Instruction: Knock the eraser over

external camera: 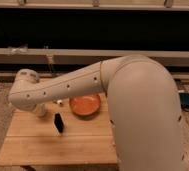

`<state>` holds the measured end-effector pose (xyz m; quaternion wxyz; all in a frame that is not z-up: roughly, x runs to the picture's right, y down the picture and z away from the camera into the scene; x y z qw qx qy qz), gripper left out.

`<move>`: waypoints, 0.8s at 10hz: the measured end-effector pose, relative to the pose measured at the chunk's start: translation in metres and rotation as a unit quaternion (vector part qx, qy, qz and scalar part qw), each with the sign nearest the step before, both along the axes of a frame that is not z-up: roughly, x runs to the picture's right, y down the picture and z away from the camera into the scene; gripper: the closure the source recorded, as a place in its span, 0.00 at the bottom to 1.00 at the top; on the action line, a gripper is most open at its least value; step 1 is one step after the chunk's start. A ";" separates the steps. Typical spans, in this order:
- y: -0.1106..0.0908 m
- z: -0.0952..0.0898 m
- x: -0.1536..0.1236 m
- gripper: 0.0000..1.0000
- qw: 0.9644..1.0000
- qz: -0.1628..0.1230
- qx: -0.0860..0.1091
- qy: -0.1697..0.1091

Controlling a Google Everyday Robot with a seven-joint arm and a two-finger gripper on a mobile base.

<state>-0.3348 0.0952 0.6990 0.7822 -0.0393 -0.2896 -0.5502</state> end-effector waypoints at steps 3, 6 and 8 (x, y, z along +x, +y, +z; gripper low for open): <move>0.006 0.010 0.002 0.20 1.000 -0.002 -0.006 -0.009; 0.028 0.044 0.007 0.20 0.999 0.006 -0.026 -0.025; 0.038 0.058 0.015 0.20 0.999 0.013 -0.038 -0.024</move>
